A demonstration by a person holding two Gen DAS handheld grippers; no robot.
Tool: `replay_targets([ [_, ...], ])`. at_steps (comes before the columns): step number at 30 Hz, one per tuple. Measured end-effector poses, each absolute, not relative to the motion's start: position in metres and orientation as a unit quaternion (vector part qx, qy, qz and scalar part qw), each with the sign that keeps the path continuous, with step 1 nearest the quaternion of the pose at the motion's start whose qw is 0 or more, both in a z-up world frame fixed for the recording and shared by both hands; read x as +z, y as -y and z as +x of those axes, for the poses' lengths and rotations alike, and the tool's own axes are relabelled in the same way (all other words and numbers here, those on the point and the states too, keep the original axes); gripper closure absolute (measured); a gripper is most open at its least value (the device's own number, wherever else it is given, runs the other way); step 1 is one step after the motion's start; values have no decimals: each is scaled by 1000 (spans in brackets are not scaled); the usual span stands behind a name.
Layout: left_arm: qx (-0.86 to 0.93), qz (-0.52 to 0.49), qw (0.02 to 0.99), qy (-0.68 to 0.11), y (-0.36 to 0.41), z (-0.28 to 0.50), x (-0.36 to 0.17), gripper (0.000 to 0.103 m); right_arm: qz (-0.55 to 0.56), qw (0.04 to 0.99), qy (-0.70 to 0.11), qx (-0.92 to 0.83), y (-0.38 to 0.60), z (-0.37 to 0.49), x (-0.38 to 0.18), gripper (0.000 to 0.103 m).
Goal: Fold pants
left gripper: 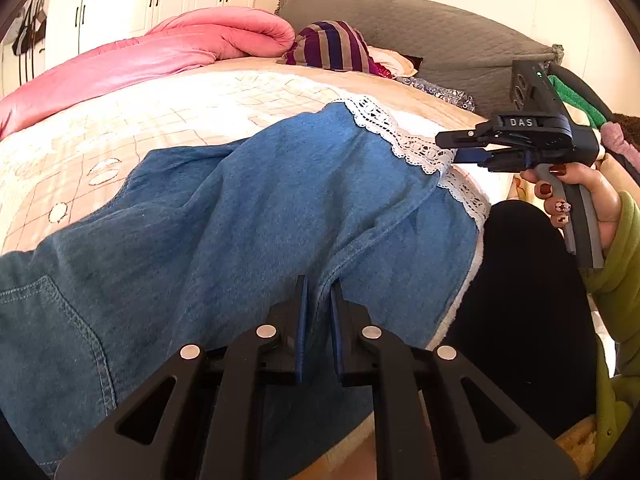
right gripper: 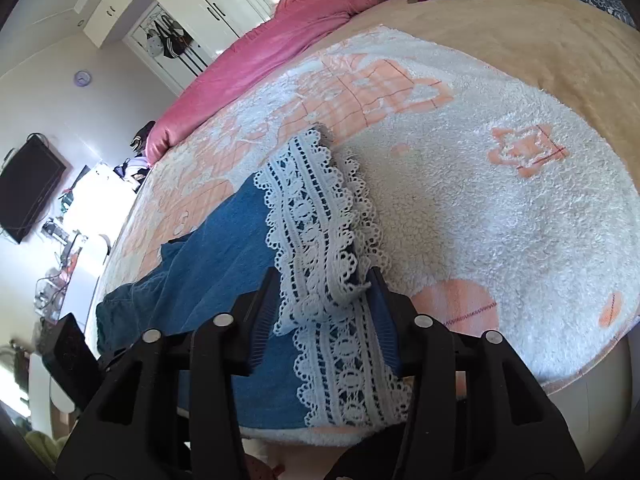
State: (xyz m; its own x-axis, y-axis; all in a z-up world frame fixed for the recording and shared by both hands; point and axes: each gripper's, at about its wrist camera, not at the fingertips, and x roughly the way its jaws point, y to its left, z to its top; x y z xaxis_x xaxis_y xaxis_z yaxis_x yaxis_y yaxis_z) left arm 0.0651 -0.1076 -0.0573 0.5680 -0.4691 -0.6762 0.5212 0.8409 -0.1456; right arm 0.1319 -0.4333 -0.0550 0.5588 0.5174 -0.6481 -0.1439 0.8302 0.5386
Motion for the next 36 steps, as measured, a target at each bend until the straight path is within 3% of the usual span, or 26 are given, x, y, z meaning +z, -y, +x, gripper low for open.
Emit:
replay_targets([
  [1, -277, 37, 885, -371, 108, 66, -57, 94, 210, 858, -428, 191, 431, 134, -56, 90],
  [3, -273, 40, 887, -370, 108, 65, -56, 98, 201, 862, -426, 188, 431, 132, -54, 95],
  [11, -301, 26, 887, -350, 93, 39, -29, 99, 177, 865, -420, 209, 443, 95, -29, 95],
  [21, -314, 48, 868, -382, 102, 30, -45, 99, 167, 848, -468, 181, 449, 79, -64, 95],
  [24, -315, 55, 863, -390, 106, 30, -51, 96, 139, 856, -470, 163, 445, 81, -65, 92],
  [27, -313, 59, 858, -403, 108, 32, -59, 96, 103, 867, -468, 136, 442, 79, -62, 78],
  [29, -317, 55, 857, -403, 106, 31, -58, 95, 70, 885, -439, 134, 439, 71, -47, 77],
  [31, -317, 55, 856, -404, 106, 30, -57, 91, 21, 901, -410, 141, 428, 61, -30, 77],
  [33, -320, 52, 855, -404, 105, 28, -56, 81, -13, 896, -402, 187, 410, 53, -21, 74],
  [36, -318, 51, 855, -406, 104, 25, -56, 76, -79, 875, -399, 264, 370, 40, -19, 71],
])
